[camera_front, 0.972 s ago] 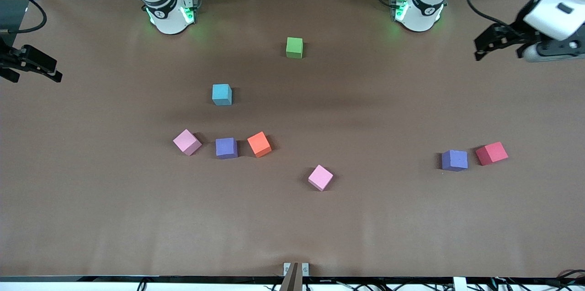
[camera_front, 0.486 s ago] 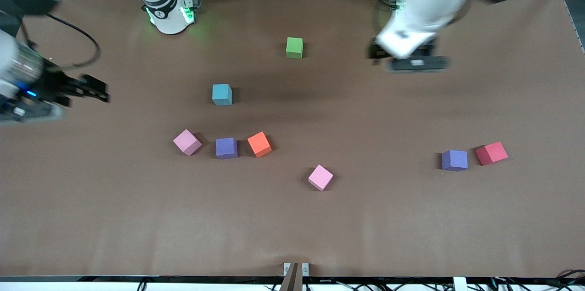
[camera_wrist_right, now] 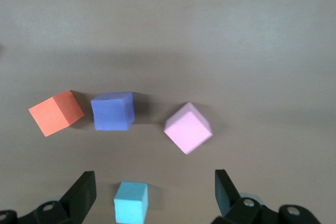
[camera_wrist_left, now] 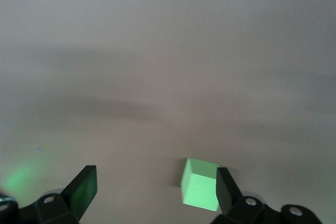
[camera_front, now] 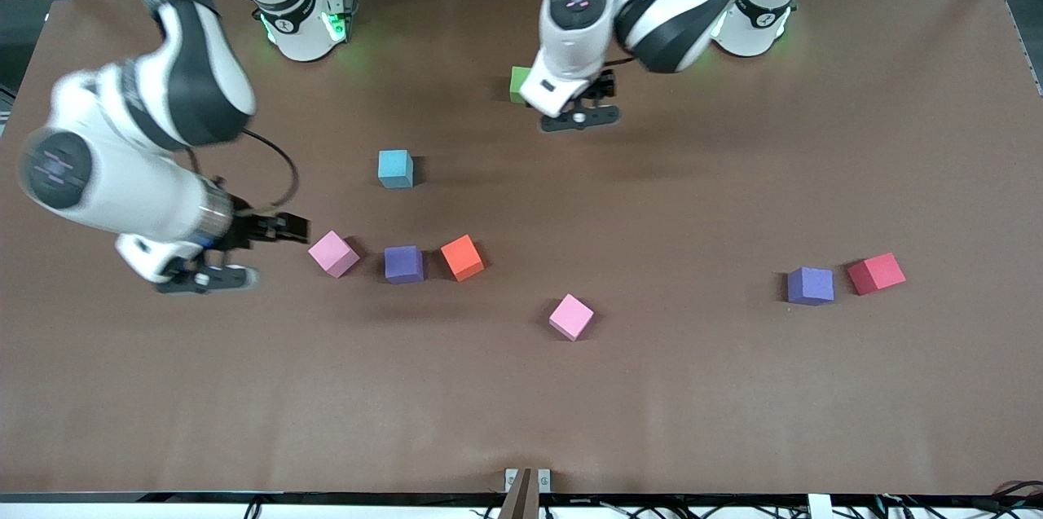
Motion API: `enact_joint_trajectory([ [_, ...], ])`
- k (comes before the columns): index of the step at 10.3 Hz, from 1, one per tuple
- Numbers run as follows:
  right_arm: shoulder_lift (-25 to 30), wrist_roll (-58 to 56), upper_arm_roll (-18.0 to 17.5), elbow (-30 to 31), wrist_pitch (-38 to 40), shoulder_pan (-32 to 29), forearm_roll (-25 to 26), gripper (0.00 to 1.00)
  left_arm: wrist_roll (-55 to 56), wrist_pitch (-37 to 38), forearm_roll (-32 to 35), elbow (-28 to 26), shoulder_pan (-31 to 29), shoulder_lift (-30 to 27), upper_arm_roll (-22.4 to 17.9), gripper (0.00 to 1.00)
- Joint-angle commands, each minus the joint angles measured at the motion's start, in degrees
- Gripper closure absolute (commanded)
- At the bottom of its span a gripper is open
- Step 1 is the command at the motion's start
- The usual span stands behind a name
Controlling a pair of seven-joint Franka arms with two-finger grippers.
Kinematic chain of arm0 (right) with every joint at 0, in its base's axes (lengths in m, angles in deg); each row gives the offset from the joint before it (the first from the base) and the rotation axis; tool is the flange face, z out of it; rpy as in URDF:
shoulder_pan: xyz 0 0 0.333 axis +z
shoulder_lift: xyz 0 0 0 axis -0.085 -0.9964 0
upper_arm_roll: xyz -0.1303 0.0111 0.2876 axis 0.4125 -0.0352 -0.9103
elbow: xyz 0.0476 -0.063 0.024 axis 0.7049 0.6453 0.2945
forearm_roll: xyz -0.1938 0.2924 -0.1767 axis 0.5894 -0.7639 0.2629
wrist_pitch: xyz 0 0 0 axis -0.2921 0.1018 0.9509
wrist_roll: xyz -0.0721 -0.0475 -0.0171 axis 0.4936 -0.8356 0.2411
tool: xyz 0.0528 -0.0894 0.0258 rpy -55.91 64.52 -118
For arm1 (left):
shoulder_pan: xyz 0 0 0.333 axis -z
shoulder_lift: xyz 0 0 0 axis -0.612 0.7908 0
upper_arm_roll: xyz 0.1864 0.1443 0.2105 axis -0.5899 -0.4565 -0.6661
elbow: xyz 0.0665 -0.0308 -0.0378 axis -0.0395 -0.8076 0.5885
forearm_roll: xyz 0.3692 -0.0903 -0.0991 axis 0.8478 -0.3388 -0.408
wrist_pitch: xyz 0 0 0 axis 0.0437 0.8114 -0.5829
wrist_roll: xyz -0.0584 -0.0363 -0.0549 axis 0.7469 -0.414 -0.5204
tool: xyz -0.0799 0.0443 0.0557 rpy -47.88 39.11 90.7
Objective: Arrange blocks into number 1
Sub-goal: 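Grasp the green cube with the left gripper while the right gripper reaches the blue cube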
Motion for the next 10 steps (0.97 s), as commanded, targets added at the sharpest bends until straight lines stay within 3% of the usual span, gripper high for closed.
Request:
enact_joint_trajectory([
  [1, -5.72, 4.68, 0.43, -0.98, -5.29, 3.39, -1.88, 0.0, 5.65, -5.32, -0.82, -2.24, 2.97, 3.25, 1.09, 0.0],
  [5, -12.41, 11.03, 0.43, -0.81, -11.99, 7.09, -1.97, 0.0, 10.76, -10.69, -0.56, -3.03, 10.79, 9.14, 1.18, 0.0],
  [10, -15.32, 10.86, 0.69, 1.83, -17.35, 10.08, -1.88, 0.0, 9.81, -17.38, 4.36, -7.61, 13.0, 11.09, 2.68, 0.0],
])
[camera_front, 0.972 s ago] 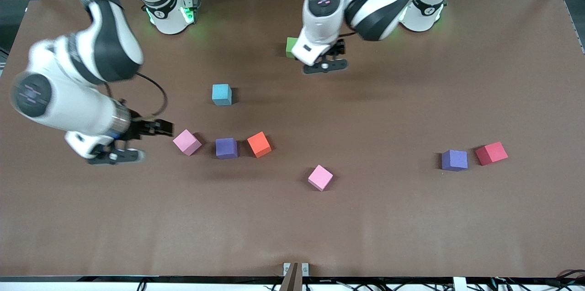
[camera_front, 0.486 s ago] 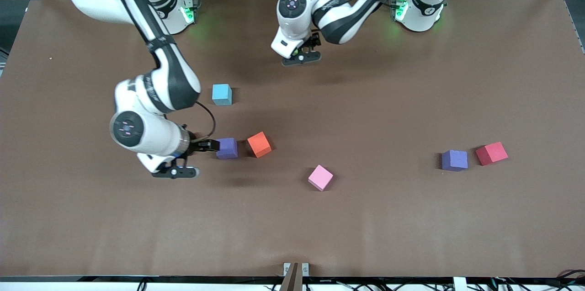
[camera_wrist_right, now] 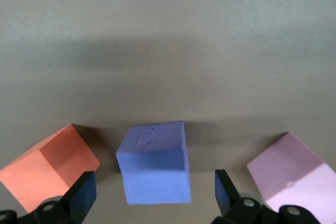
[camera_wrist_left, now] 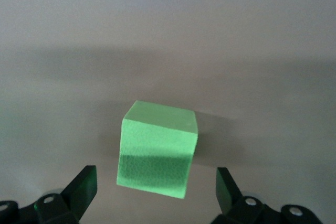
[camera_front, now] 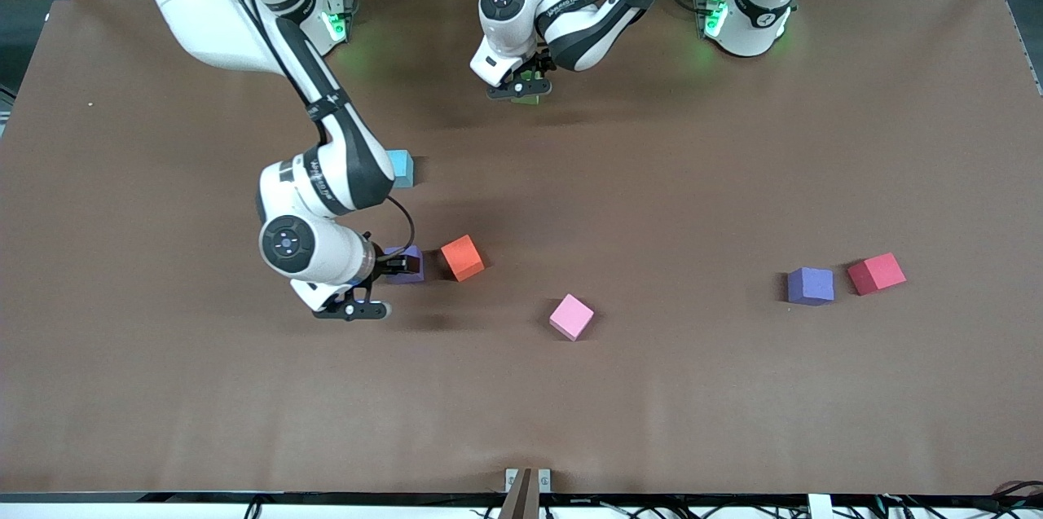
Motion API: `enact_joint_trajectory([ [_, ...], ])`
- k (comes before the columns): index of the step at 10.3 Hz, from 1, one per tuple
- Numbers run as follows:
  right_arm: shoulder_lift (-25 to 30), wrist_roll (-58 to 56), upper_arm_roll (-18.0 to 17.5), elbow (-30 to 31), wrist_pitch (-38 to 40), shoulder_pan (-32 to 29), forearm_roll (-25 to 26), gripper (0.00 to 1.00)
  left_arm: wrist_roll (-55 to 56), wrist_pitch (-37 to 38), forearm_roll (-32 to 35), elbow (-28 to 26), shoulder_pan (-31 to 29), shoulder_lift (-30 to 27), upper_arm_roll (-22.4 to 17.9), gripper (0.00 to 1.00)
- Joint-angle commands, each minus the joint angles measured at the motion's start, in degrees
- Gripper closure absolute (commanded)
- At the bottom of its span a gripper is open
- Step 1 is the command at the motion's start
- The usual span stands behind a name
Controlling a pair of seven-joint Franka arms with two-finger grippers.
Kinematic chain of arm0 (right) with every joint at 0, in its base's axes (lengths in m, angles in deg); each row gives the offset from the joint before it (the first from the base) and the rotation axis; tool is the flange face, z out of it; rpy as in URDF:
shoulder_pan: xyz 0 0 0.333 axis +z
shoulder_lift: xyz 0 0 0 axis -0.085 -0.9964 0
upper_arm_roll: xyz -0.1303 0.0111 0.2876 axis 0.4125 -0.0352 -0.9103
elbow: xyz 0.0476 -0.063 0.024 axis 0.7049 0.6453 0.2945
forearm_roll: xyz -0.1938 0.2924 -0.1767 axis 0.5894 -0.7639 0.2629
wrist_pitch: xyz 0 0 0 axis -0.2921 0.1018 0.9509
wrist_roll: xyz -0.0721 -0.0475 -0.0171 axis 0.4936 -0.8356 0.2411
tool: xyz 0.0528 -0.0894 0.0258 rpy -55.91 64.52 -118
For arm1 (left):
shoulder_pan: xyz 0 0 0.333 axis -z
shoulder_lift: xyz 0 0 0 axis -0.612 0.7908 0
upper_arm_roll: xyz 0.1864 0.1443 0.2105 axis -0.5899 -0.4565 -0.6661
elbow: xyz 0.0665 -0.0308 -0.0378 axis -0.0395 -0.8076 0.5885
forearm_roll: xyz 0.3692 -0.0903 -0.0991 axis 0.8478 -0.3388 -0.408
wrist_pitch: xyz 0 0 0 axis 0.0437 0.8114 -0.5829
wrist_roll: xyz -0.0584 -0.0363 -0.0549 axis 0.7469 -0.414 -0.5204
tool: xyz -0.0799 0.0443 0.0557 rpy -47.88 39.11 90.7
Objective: Arrange blocks into number 1
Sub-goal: 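Carry the green cube to mid-table while the right gripper grasps the blue cube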
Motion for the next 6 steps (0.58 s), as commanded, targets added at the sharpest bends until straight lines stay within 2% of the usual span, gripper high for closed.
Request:
enact_joint_trajectory([
  [1, -0.62, 0.07, 0.81, 1.01, -2.22, 1.56, -0.36, 0.0, -0.15, -2.17, 2.0, -1.29, -0.17, -0.08, 0.79, 0.0],
  [6, -1.06, -3.0, 1.34, 2.16, -3.64, 2.71, 1.75, 0.0, 0.29, -6.66, 6.29, -3.04, 0.63, 2.2, 0.88, 0.0],
])
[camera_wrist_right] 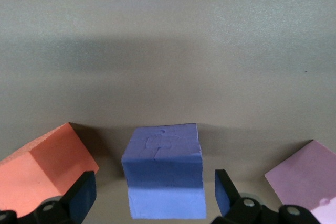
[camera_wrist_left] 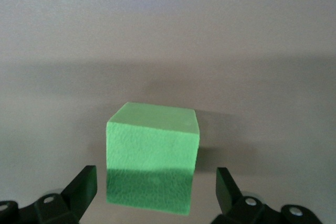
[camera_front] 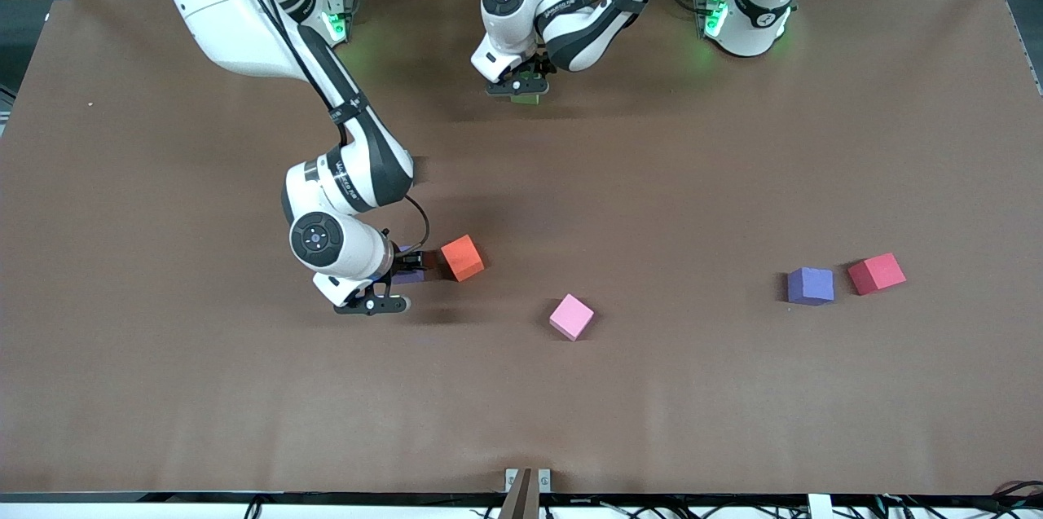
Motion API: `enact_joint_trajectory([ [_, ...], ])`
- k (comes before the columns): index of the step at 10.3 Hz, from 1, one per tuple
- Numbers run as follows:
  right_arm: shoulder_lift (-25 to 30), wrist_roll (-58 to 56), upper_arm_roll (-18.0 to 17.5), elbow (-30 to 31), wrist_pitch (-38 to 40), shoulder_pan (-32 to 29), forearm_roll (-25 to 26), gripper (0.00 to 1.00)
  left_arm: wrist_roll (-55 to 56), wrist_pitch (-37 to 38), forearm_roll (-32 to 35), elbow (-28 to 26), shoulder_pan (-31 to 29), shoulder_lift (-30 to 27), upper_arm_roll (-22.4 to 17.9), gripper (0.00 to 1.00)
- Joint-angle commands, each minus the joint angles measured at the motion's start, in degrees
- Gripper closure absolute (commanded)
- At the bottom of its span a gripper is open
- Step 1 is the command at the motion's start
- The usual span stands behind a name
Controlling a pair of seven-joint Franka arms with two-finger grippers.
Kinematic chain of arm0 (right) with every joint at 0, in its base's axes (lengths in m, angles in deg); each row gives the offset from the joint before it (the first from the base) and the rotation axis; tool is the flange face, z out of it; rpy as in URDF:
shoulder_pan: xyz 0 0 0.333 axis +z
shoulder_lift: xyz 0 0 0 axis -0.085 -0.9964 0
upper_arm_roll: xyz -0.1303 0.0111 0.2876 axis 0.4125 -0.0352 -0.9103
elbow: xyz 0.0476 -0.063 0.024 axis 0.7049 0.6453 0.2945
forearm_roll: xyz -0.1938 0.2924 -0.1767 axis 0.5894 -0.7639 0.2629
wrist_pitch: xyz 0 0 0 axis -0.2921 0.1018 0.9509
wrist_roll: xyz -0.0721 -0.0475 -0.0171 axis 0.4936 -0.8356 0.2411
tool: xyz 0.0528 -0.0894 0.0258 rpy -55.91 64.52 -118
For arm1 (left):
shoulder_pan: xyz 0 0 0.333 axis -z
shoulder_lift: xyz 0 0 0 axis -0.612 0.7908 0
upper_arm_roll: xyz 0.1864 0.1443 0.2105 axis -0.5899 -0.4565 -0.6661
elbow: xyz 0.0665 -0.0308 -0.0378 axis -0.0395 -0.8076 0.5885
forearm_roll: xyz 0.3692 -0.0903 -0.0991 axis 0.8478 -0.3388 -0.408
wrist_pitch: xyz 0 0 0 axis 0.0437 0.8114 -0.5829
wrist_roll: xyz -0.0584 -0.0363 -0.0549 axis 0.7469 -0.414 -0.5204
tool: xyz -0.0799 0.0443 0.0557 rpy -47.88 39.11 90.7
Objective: Arrange blocks into number 1
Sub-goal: 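Carry the green cube to mid-table while the right gripper grasps the blue cube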
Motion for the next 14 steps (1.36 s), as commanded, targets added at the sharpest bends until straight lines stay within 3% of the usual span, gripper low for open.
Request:
enact_joint_trajectory([
  [1, -0.27, -3.31, 1.4, 0.97, -1.03, 0.77, 1.18, 0.0, 0.35, -1.82, 3.34, -1.14, -0.05, 0.08, 0.19, 0.09],
  [2, -0.54, -3.85, 1.67, 1.93, -3.21, 0.95, 1.18, 0.0, 0.26, -1.83, 4.83, -1.23, -0.05, 0.08, 0.28, 0.32],
  [3, -1.24, -3.86, 1.67, 2.81, -5.58, 1.21, 1.18, 0.0, -0.18, -1.83, 5.63, -1.15, -0.14, 0.16, 0.19, 0.63],
  [4, -1.94, -3.86, 1.67, 2.82, -6.21, 1.74, 1.18, 0.0, -0.18, -1.83, 7.12, -0.97, -0.23, 0.16, 0.02, 0.85],
  [5, -2.03, -3.68, 1.67, 2.82, -6.48, 1.83, 0.92, 0.0, -0.35, -1.83, 7.31, -0.53, -0.14, -0.1, -0.25, 0.97],
  [6, -2.03, -3.59, 1.93, 2.82, -6.48, 1.92, 0.66, 0.0, -0.62, -1.74, 7.4, -0.27, -0.4, -1.06, -0.77, 1.0],
  [7, -2.21, -3.16, 1.94, 2.82, -6.48, 2.0, 0.57, 0.14, -0.62, -1.65, 8.79, -0.09, -0.4, -2.55, -2.86, 1.0],
  [8, -2.12, -2.89, 2.28, 2.82, -6.39, 2.0, 0.4, 0.42, -0.62, -1.13, 11.67, 0.87, -0.32, -3.43, -4.97, 1.0],
  [9, -2.03, -2.8, 2.81, 2.82, -6.3, 2.0, 0.13, 0.55, -0.62, -1.12, 14.14, 1.83, -0.23, -3.44, -7.6, 1.0],
  [11, -0.46, -2.8, 3.34, 3.17, -5.6, 2.09, -0.31, 0.55, -1.32, -1.3, 16.7, 5.08, -0.05, -2.39, -12.27, 1.0],
  [14, 7.43, -1.5, 3.43, 8.78, -5.78, 1.3, -0.4, 0.52, -2.46, -2.87, 17.15, 12.28, 0.65, 0.85, -17.55, 1.0],
])
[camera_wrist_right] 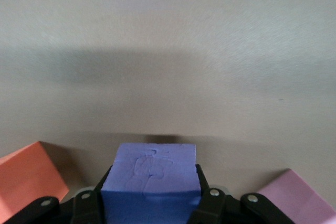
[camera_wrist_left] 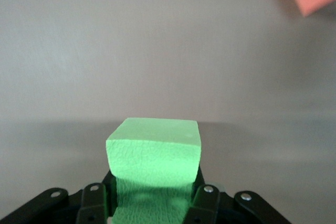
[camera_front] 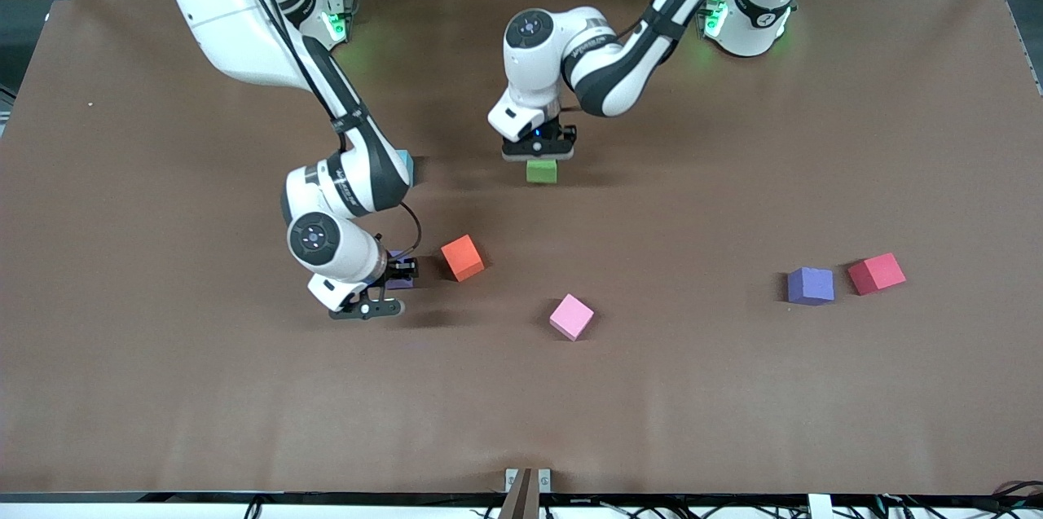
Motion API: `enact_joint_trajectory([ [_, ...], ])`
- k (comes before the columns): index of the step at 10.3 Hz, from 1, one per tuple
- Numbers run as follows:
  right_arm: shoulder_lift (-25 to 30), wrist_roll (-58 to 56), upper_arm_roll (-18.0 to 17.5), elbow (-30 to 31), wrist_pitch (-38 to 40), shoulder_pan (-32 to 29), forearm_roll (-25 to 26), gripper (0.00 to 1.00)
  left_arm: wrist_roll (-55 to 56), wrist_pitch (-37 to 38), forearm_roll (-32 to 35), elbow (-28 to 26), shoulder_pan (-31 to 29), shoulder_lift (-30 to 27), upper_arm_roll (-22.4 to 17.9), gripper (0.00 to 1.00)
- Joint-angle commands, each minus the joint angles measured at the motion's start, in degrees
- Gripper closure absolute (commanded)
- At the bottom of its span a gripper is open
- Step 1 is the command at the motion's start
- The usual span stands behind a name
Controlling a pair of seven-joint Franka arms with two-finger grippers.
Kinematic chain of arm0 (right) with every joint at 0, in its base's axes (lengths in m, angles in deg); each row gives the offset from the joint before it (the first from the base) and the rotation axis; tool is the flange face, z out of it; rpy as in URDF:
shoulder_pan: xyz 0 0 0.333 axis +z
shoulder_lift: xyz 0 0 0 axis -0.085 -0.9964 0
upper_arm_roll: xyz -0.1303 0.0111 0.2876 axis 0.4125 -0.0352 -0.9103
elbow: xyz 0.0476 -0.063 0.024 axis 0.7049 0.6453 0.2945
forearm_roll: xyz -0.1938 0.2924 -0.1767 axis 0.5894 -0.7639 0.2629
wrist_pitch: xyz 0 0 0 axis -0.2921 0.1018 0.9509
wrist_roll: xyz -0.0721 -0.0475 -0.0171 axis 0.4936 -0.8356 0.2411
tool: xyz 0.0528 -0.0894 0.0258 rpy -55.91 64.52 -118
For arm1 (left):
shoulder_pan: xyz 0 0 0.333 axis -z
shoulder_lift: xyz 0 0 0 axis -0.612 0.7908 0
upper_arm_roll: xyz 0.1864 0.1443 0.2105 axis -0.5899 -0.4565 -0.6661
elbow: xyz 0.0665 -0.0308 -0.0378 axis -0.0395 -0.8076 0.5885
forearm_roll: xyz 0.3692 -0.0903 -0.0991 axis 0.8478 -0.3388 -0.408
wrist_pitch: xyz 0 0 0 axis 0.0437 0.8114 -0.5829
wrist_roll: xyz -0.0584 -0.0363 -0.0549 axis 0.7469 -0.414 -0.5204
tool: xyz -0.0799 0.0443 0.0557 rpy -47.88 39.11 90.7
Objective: Arrange blocks into number 1
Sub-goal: 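Carry the green cube to mid-table while the right gripper grasps the blue cube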
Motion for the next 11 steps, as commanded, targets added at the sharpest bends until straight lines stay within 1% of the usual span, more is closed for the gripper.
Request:
enact_joint_trajectory([
  [1, 7.99, 4.44, 0.31, 6.19, 0.3, 0.79, -0.57, 0.52, -0.5, -3.03, 1.11, 6.58, 2.24, 4.39, -3.27, 1.0],
  [3, 10.2, 8.41, 0.31, 7.77, 0.13, 1.58, -0.57, 0.51, -0.59, -4.19, 0.58, 12.2, 6.37, 9.04, -6.26, 1.0],
  [4, 11.08, 9.03, 0.31, 8.65, 0.04, 1.59, -0.57, 0.51, -0.68, -4.19, 0.75, 13.1, 6.73, 10.63, -6.27, 1.0],
  [7, 12.49, 9.13, 0.4, 9.8, -0.04, 1.93, -1.18, 0.49, -3.76, -4.19, -0.12, 11.18, 7.18, 10.91, -5.84, 1.0],
  [8, 12.67, 9.3, 0.75, 9.8, 0.04, 2.55, -2.84, 0.49, -4.8, -4.19, -0.21, 10.91, 7.0, 10.91, -5.75, 1.0],
  [9, 13.1, 10.43, 1.62, 9.89, 0.3, 3.86, -3.37, 0.48, -6.2, -4.11, -0.39, 10.82, 6.83, 10.91, -5.75, 1.0],
  [10, 13.46, 11.4, 1.63, 9.97, 0.39, 4.04, -3.38, 0.48, -6.57, -3.93, -1.17, 10.3, 6.56, 10.91, -5.75, 0.99],
  [11, 13.63, 11.5, 1.63, 10.32, 0.39, 4.22, -3.38, 0.48, -7.27, -3.76, -2.14, 10.29, 6.47, 10.82, -5.75, 0.93],
])
